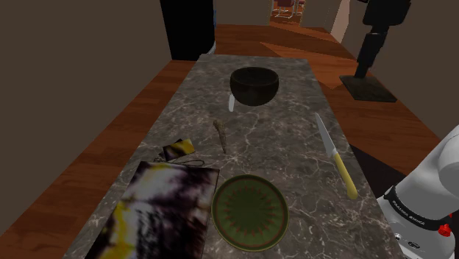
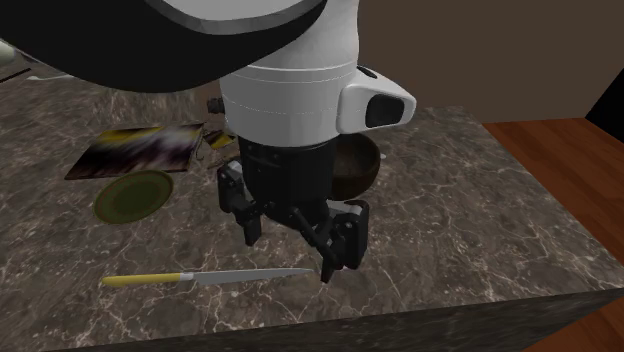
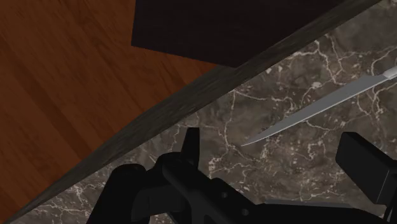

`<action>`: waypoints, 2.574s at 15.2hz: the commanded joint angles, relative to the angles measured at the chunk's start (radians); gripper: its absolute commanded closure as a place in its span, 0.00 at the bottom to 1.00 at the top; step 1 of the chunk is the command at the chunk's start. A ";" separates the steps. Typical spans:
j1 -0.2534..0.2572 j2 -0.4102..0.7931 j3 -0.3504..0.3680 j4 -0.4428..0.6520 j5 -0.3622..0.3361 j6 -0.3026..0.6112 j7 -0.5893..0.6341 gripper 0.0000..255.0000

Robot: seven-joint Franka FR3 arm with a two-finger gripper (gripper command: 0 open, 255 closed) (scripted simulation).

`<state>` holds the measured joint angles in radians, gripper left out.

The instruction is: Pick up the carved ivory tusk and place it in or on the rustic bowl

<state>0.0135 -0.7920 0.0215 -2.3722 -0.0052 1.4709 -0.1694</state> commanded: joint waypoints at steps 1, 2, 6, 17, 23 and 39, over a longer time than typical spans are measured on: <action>0.000 0.000 0.000 0.000 0.000 0.000 0.000 0.00; 0.003 0.011 0.021 -0.004 0.021 0.014 0.036 0.00; 0.012 0.069 0.107 -0.008 0.100 0.076 0.175 0.00; 0.016 0.345 0.326 0.096 0.239 0.275 0.542 0.00; 0.007 0.553 0.429 0.222 0.233 0.378 0.747 0.00; 0.052 0.945 0.513 0.433 0.090 0.565 1.079 0.00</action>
<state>0.0650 0.1513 0.5341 -1.9268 0.0854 2.0212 0.9096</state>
